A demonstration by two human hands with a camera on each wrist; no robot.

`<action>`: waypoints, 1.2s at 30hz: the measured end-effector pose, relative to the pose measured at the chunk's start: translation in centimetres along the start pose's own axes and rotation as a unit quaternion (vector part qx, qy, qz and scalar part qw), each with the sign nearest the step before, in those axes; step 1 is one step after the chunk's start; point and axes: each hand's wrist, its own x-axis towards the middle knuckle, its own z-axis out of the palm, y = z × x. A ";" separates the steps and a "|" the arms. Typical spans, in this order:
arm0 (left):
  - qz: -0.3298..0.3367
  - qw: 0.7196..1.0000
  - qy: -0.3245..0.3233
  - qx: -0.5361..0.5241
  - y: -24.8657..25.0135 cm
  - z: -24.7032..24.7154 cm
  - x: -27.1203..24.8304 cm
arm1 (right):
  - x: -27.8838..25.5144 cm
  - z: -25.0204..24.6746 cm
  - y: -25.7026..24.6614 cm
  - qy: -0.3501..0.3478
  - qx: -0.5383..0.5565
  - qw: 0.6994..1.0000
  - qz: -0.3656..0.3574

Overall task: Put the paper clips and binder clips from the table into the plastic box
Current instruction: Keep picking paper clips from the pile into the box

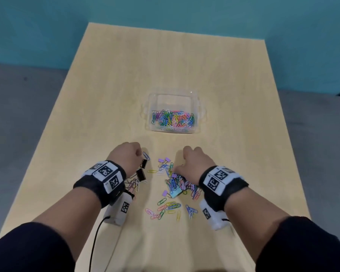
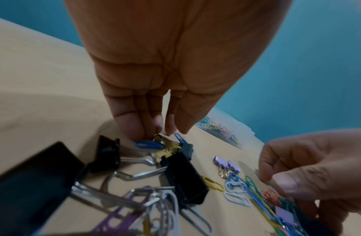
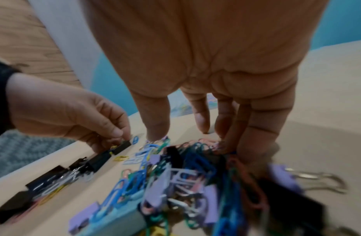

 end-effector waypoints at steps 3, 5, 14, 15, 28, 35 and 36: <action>0.008 1.000 -0.006 -0.002 0.3 0.0 -0.2 | 0.2 1.2 -1.8 0.021 -0.044 0.999 -0.019; 0.017 1.000 -0.020 0.011 0.4 -0.1 -0.4 | 0.2 1.9 -2.6 0.044 -0.060 0.997 -0.030; 0.037 0.997 -0.047 0.037 0.9 -0.3 -0.8 | 0.8 2.7 -3.1 0.032 -0.073 0.995 -0.066; 0.038 0.997 -0.053 0.043 0.6 -0.4 -0.8 | 0.8 2.5 -3.0 0.027 -0.076 0.994 -0.067; 0.206 0.958 0.011 0.199 4.7 2.8 -4.6 | 1.8 0.1 -1.6 0.004 0.011 0.998 -0.054; 0.216 0.948 -0.027 0.233 6.6 3.2 -4.3 | 2.2 -0.8 1.6 0.035 0.271 0.961 0.029; 0.217 0.946 -0.031 0.239 6.8 3.0 -4.2 | 2.2 -1.1 2.0 0.034 0.300 0.953 0.037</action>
